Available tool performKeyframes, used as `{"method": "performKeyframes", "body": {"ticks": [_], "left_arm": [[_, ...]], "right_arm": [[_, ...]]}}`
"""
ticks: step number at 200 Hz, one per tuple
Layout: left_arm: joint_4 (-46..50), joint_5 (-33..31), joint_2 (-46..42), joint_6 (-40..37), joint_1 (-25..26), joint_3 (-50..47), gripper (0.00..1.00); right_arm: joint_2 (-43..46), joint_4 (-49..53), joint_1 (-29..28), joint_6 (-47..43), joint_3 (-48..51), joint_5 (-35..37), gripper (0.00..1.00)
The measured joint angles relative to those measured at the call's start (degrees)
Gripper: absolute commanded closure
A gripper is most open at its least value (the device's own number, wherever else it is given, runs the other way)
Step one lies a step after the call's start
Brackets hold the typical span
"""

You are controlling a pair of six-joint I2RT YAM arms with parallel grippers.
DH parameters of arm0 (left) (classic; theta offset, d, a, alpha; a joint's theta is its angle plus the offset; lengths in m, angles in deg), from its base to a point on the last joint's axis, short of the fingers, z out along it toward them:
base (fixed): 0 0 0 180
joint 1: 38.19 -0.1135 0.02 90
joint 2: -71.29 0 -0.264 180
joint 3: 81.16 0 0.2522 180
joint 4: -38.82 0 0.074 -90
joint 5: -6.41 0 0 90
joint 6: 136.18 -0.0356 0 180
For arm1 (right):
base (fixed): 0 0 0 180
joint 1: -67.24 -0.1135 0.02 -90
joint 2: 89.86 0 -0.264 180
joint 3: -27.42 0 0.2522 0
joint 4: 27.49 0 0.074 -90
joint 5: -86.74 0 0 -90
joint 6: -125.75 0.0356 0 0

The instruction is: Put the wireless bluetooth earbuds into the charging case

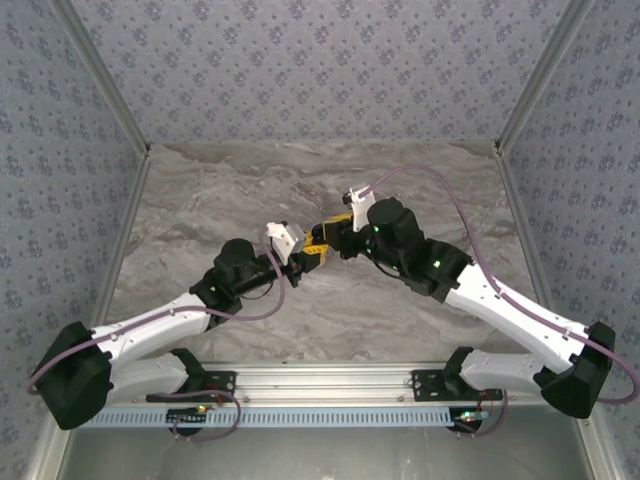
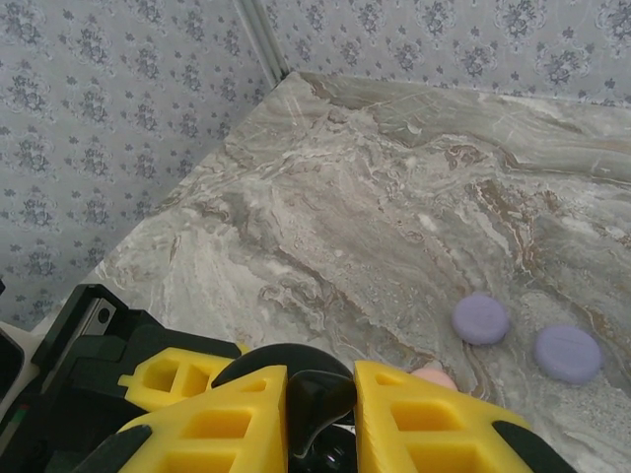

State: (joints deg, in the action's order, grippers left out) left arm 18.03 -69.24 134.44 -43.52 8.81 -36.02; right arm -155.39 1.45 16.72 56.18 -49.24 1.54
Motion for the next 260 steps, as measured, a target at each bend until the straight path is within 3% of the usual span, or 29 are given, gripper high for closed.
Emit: {"method": "performKeyframes", "body": {"ticks": [138, 190, 260], "left_arm": [[0.3, 0.0, 0.0, 0.0, 0.0, 0.0, 1.0], [0.3, 0.0, -0.1, 0.0, 0.0, 0.0, 1.0], [0.1, 1.0, -0.7, 0.3, 0.0, 0.0, 1.0]], "right_arm": [[-0.2, -0.2, -0.7, 3.2, 2.3, -0.7, 0.74], [0.2, -0.7, 0.9, 4.0, 3.0, -2.6, 0.51], [6.8, -7.0, 10.6, 5.8, 7.0, -18.2, 0.17]]}}
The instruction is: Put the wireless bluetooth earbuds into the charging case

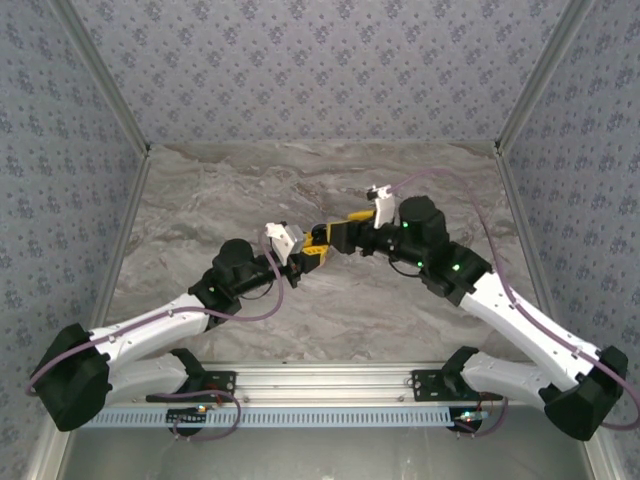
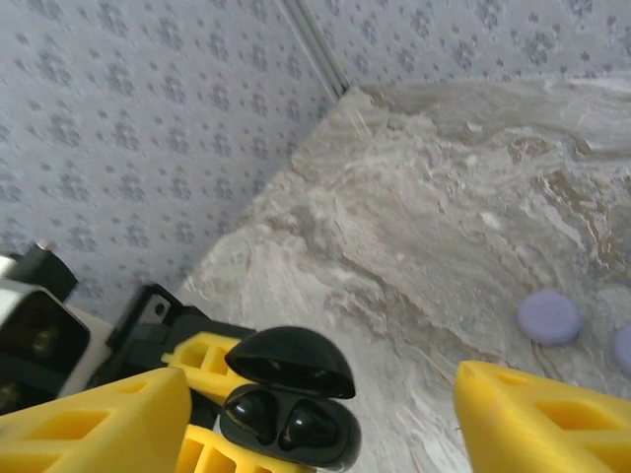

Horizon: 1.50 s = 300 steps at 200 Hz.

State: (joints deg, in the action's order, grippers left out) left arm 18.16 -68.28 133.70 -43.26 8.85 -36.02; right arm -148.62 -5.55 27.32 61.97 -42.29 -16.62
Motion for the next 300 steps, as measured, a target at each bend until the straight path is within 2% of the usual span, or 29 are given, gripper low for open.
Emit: {"method": "performKeyframes", "body": {"ticks": [16, 29, 49, 74, 125, 184, 300], "left_arm": [[-0.3, 0.6, -0.1, 0.2, 0.0, 0.0, 1.0], [-0.3, 1.4, -0.1, 0.3, 0.0, 0.0, 1.0], [-0.3, 3.1, -0.1, 0.6, 0.0, 0.0, 1.0], [-0.3, 4.3, -0.1, 0.7, 0.0, 0.0, 1.0], [-0.3, 4.9, -0.1, 0.7, 0.0, 0.0, 1.0], [-1.4, 4.9, -1.0, 0.6, 0.0, 0.0, 1.0], [-1.5, 6.1, -1.2, 0.6, 0.7, 0.0, 1.0]], "right_arm": [[1.0, -2.4, 3.6, 0.4, 1.5, -4.7, 0.04], [0.9, -3.8, 5.9, 1.1, 2.3, -8.9, 0.0], [-0.6, -5.1, 8.0, 1.7, 2.8, -15.8, 0.0], [-3.7, -7.1, 7.8, 2.4, 2.8, -22.7, 0.0], [-7.4, -8.0, 3.9, 2.5, 1.3, -29.3, 0.01], [-8.2, -4.5, 1.8, -0.1, -2.7, -29.1, 0.07], [-3.9, 0.5, 0.5, -4.0, -3.5, -26.2, 0.07]]}}
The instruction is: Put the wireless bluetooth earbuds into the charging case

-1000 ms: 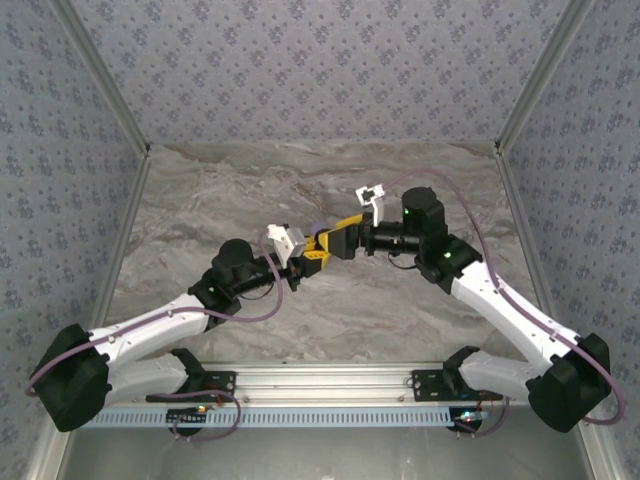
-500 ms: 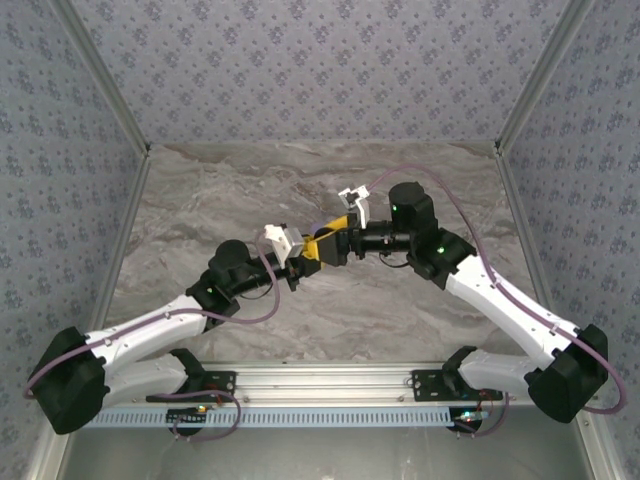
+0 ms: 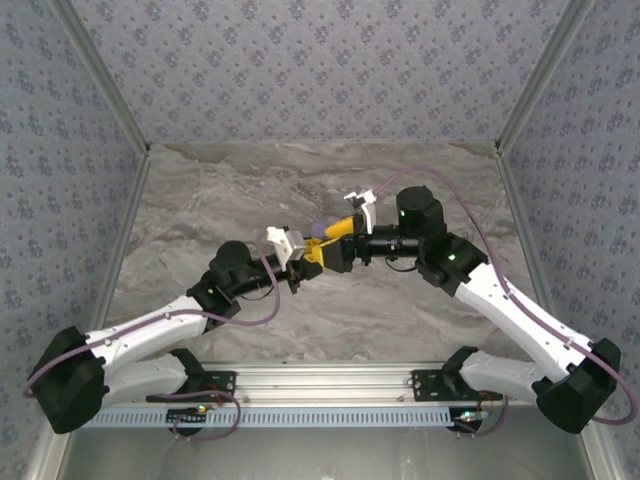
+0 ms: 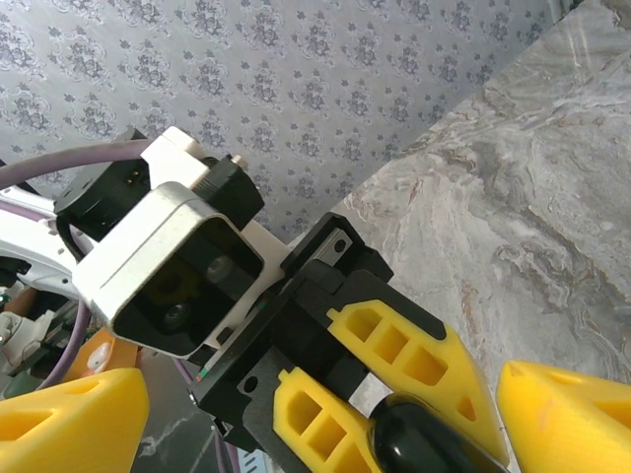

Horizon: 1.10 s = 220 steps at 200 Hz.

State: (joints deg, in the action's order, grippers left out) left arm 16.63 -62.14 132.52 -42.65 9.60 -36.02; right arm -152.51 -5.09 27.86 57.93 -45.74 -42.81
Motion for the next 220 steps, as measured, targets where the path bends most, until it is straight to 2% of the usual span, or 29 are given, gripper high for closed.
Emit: {"method": "performKeyframes", "body": {"ticks": [40, 57, 73, 114, 148, 220], "left_arm": [[1.5, -0.6, 0.3, 0.0, 0.0, 0.0, 1.0], [2.0, -1.0, 0.8, 0.2, -0.1, 0.0, 1.0], [2.9, -1.6, 1.2, 0.9, -0.1, 0.0, 1.0], [4.8, -2.5, 4.9, 6.7, -0.2, 0.0, 1.0], [10.7, -4.5, 14.6, 12.1, -0.2, 3.6, 0.97], [21.5, -9.1, 37.6, 21.0, -0.2, 22.7, 1.0]], "right_arm": [[0.4, 0.6, -0.7, -0.9, 0.0, 0.9, 0.07], [0.4, 3.6, -1.0, -2.2, -0.6, 4.3, 0.06], [0.5, 8.3, -1.2, -3.4, -1.9, 10.6, 0.06], [5.0, 16.7, 1.0, -2.1, -2.0, 33.9, 0.03], [10.6, 20.0, 6.3, 1.5, 2.1, 43.4, 0.01], [17.9, 24.2, 10.6, 3.2, 9.7, 47.8, 0.0]]}}
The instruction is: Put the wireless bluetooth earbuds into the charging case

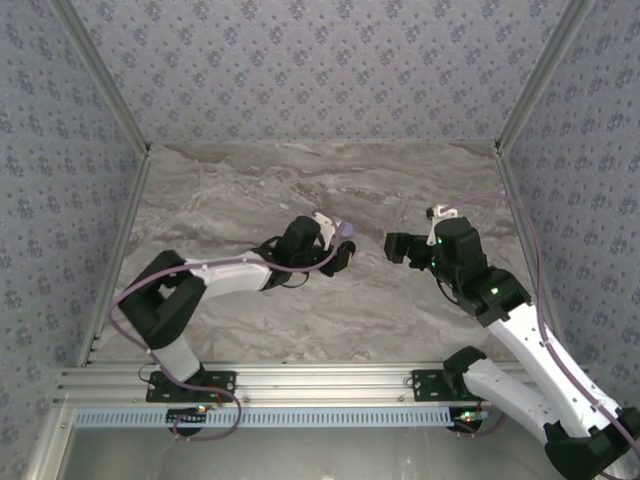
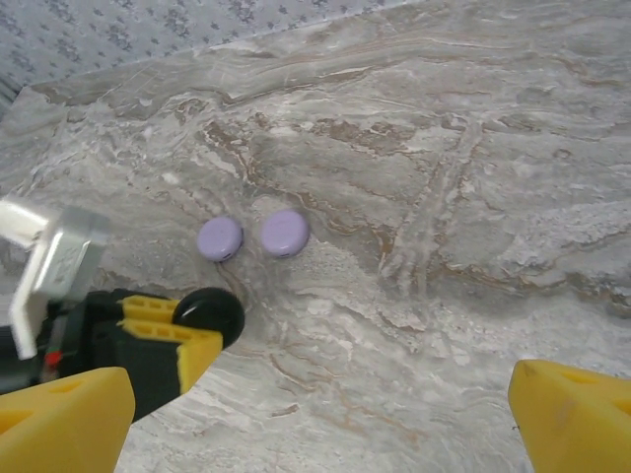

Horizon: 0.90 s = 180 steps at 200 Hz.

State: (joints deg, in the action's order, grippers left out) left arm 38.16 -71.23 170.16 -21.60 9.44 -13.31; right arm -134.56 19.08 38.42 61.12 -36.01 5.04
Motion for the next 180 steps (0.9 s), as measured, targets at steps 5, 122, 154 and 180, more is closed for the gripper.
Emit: {"method": "performKeyframes", "body": {"ticks": [5, 122, 154, 180], "left_arm": [[0.9, 0.0, 1.4, 0.6, 0.0, 1.3, 1.0], [14.5, -1.1, 14.2, 7.5, -0.5, 14.7, 0.93], [15.8, -1.0, 14.6, 7.9, -1.0, 14.8, 0.79], [17.2, -1.3, 14.6, 7.9, -1.2, 15.6, 0.7]], "right_arm": [[0.6, 0.0, 0.3, 0.1, 0.4, 0.0, 0.0], [5.4, 1.8, 7.0, 0.1, 4.4, -1.2, 0.0], [5.6, 1.8, 7.8, 0.1, 4.6, -1.9, 0.0], [5.7, 1.9, 8.6, -0.1, 4.6, -2.8, 0.0]]}}
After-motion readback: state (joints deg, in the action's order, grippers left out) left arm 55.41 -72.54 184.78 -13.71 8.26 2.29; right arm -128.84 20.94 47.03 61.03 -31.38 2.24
